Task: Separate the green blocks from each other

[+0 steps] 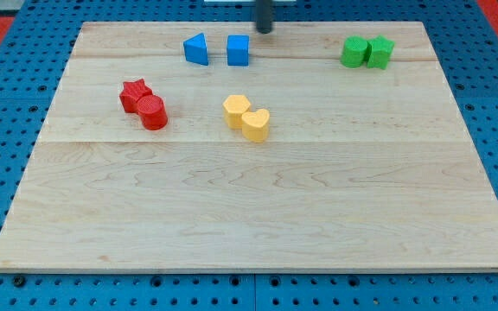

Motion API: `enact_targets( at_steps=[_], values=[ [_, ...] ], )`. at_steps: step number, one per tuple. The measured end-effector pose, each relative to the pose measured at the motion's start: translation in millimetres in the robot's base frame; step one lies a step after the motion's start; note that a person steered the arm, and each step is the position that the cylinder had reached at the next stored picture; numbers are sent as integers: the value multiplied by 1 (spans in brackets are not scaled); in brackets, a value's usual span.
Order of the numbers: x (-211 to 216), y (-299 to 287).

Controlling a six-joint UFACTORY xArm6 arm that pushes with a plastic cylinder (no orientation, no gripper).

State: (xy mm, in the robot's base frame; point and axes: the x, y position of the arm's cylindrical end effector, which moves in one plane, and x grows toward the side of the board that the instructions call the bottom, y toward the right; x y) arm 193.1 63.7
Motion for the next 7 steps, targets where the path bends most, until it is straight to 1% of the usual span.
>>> enact_targets(
  at_steps=[1, 2, 4, 5, 6, 7],
  values=[
    [8, 73],
    [25, 91],
    [57, 96],
    [88, 97],
    [96, 126],
    [98, 139]
  ],
)
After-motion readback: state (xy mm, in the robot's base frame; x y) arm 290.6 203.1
